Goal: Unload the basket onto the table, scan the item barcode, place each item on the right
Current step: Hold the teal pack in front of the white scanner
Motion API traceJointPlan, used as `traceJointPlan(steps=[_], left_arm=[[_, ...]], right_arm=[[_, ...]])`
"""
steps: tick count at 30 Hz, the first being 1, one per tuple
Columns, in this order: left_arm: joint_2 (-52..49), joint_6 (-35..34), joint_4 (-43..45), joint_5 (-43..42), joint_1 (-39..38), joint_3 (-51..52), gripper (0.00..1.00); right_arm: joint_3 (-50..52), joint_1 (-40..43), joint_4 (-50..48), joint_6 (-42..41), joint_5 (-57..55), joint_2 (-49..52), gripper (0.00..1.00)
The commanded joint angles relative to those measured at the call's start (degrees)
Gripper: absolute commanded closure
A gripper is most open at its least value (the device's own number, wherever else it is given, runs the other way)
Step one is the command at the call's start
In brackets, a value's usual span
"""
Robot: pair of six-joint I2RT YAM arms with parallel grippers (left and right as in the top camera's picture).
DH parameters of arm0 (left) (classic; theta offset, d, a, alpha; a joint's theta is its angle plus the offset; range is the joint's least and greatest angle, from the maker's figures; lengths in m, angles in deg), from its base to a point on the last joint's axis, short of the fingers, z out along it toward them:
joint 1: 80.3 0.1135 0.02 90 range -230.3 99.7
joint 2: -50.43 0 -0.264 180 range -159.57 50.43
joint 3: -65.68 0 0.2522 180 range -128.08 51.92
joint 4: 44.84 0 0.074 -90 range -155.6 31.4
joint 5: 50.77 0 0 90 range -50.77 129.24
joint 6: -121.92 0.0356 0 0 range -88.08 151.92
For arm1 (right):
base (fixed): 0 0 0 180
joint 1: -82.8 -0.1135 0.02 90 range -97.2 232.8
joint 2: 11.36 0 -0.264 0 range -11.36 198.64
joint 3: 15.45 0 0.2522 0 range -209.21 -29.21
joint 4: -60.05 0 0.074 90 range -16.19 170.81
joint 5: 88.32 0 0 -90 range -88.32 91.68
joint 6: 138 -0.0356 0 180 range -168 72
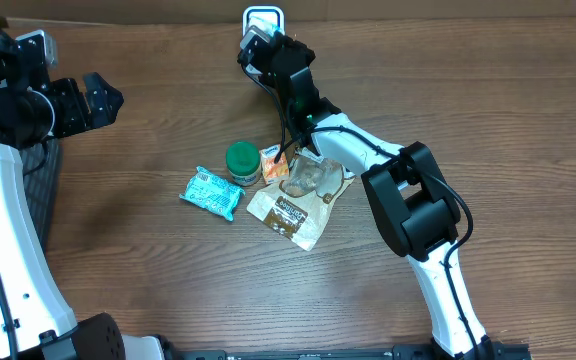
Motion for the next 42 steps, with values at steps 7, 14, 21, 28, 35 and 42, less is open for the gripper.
traceJointPlan(steps=[7,14,21,28,35,42], left_arm=[[-0.1,0.9,0.0,-0.1,0.0,-0.3,0.0],[-0.1,0.9,0.0,-0.1,0.0,-0.3,0.0],[-0.1,0.9,0.0,-0.1,0.0,-0.3,0.0],[-0.1,0.9,0.0,-0.1,0.0,-0.3,0.0],[-0.1,0.9,0.0,-0.1,0.0,-0.3,0.0],[-0.1,0.9,0.0,-0.1,0.0,-0.3,0.0]], right_arm=[[-0.5,0.6,-0.4,0.2,1.9,0.0,0.96],[-0.5,1.0,-0.4,0.2,1.8,0.0,0.96],[-0.5,0.9,-0.5,-0.1,1.8,0.0,0.96],[-0.5,-0.3,3.1,-11.2,2.0,-4.9,0.96],[-0.5,0.1,20.9,-30.6,16.9,-18.8,0.96],[-0.5,5.2,44.9,-53.1,34.0,-36.8,0.96]])
